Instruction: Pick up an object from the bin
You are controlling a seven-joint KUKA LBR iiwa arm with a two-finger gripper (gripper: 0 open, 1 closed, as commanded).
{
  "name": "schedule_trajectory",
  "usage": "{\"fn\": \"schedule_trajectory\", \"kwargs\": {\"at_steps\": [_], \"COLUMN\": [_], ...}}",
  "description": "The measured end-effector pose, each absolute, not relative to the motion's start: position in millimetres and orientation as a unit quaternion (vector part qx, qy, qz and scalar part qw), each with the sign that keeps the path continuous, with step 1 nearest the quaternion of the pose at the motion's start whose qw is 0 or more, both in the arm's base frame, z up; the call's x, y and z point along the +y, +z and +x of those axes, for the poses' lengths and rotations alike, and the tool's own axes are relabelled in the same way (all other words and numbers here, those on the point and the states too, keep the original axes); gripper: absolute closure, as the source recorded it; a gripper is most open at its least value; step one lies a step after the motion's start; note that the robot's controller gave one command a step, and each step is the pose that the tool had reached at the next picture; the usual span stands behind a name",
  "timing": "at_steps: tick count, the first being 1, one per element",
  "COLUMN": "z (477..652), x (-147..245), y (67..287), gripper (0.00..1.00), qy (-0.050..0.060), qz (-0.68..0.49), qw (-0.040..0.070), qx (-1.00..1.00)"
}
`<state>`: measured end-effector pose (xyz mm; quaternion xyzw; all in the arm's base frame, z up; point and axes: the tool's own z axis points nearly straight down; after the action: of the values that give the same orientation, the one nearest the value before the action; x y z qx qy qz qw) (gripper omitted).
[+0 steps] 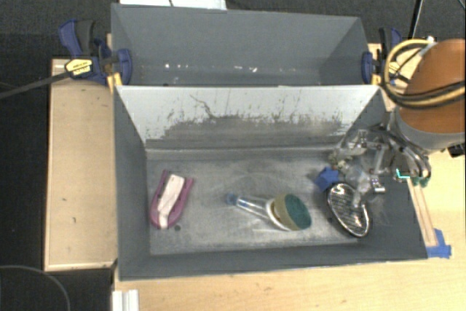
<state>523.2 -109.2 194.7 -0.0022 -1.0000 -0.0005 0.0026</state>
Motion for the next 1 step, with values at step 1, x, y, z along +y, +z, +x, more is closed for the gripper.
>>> {"fn": "schedule_trajectory", "kwargs": {"at_steps": [1], "z": [517.5], "x": [-133.4], "y": [95.6], "gripper": [0.00], "qy": [0.000], "qz": [-0.127], "qw": [-0.005], "qx": [-0.992]}}
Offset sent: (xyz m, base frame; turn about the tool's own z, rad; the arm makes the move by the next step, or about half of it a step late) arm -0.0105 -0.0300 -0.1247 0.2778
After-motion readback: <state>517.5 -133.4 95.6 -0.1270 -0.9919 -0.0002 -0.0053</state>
